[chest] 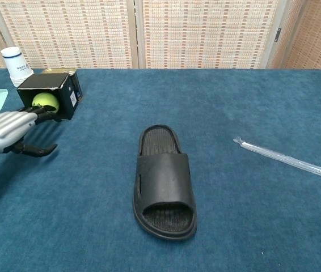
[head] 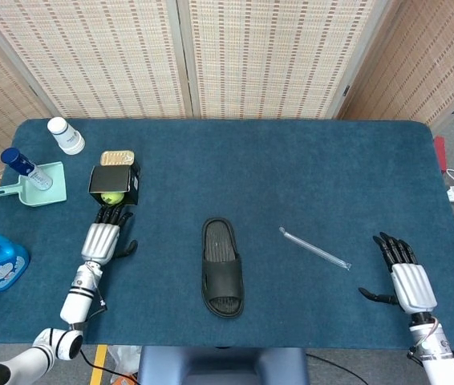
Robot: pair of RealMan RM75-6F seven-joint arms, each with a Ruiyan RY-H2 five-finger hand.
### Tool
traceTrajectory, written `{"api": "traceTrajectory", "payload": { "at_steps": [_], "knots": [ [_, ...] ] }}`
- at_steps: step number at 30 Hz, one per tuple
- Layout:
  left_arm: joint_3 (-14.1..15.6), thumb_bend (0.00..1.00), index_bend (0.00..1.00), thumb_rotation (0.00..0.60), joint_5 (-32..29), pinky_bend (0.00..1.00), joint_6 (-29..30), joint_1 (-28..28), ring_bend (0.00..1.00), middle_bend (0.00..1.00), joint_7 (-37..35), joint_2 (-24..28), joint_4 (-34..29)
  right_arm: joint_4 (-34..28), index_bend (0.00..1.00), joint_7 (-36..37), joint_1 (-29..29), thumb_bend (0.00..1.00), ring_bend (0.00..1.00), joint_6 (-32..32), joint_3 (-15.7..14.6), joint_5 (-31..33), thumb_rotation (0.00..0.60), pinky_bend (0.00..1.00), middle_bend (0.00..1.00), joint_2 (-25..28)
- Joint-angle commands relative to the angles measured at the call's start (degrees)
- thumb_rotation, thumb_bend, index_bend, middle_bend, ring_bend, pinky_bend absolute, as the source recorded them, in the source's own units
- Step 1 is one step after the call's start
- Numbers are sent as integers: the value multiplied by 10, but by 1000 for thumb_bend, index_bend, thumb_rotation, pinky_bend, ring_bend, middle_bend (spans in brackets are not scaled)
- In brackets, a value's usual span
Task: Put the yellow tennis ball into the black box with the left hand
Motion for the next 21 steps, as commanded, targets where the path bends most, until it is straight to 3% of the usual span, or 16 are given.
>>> {"api": "traceTrajectory", "payload": {
  "at_steps": [1, 6, 10, 13, 15, 17, 18, 21],
  "knots": [
    [7, 343, 194, 254, -3, 0, 12, 20, 0, 0, 10, 22, -34, -1, 0, 1, -2, 0, 0, 4, -2, -4, 600, 0, 0, 0],
    [22, 342, 195, 260, -2, 0, 57, 62, 0, 0, 44, 58, -98, -2, 0, 6, -3, 0, 0, 8, -4, -8, 600, 0, 0, 3],
    [59, 345, 177, 282, 8, 74, 175, 157, 0, 9, 88, 125, -230, -2, 0, 17, -5, 0, 0, 14, -6, -14, 600, 0, 0, 6],
    [94, 346, 196, 309, 18, 84, 267, 238, 0, 49, 67, 174, -301, 1, 0, 23, -5, 0, 0, 11, -7, -12, 600, 0, 0, 7],
    [108, 346, 228, 310, 18, 84, 298, 275, 6, 72, 32, 187, -305, 1, 0, 24, -5, 0, 0, 10, -6, -11, 600, 0, 0, 8],
    [120, 346, 249, 362, 18, 83, 305, 302, 16, 87, -24, 194, -287, 1, 0, 25, -6, 0, 0, 14, -7, -14, 600, 0, 0, 7],
    [122, 346, 256, 401, 19, 83, 306, 309, 21, 95, -42, 193, -273, 1, 0, 24, -6, 0, 0, 15, -7, -16, 600, 0, 0, 7],
    [120, 345, 261, 419, 24, 83, 313, 323, 31, 118, -80, 184, -233, 2, 0, 16, -5, 0, 0, 13, -10, -17, 600, 0, 0, 4]
  ]
}}
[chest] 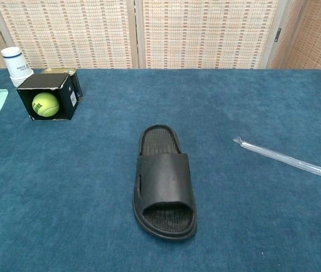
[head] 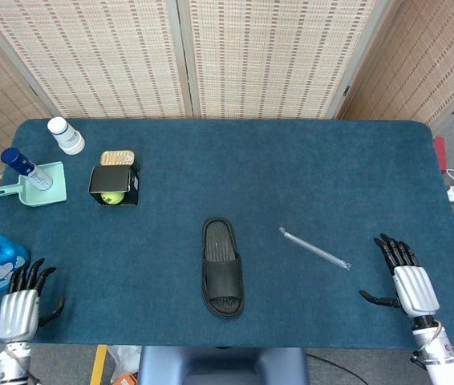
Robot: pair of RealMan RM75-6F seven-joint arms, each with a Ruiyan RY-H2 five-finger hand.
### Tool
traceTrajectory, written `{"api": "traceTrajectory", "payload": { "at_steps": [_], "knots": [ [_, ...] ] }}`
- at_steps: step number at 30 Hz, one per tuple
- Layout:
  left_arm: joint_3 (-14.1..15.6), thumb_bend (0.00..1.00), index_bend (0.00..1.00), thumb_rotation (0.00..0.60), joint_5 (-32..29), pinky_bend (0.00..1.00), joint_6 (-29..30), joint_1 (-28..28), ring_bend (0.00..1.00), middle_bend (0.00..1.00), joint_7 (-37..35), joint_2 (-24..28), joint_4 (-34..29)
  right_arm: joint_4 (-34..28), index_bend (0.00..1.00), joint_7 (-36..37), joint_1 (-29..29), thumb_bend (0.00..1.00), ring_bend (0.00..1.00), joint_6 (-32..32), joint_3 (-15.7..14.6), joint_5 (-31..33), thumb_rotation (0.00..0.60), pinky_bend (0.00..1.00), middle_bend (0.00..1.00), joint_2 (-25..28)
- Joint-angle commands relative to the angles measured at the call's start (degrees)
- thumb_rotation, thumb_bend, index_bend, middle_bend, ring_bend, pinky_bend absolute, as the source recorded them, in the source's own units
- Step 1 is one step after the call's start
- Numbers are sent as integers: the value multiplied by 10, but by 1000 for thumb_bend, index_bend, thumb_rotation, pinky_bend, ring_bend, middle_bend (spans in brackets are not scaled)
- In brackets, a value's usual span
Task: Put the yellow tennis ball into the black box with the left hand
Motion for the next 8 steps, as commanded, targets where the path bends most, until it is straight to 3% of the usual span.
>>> {"api": "traceTrajectory", "payload": {
  "at_steps": [1, 8],
  "knots": [
    [19, 345, 261, 421, 15, 83, 24, 41, 33, 123, -83, 11, 44, 1, 0, -8, 1, 0, 0, -3, -1, 0, 600, 0, 0, -3],
    [1, 346, 270, 423, 51, 75, 50, 36, 44, 149, -100, -4, 60, 0, 0, -12, 1, 0, 0, -5, 0, 4, 600, 0, 0, -4]
  ]
}}
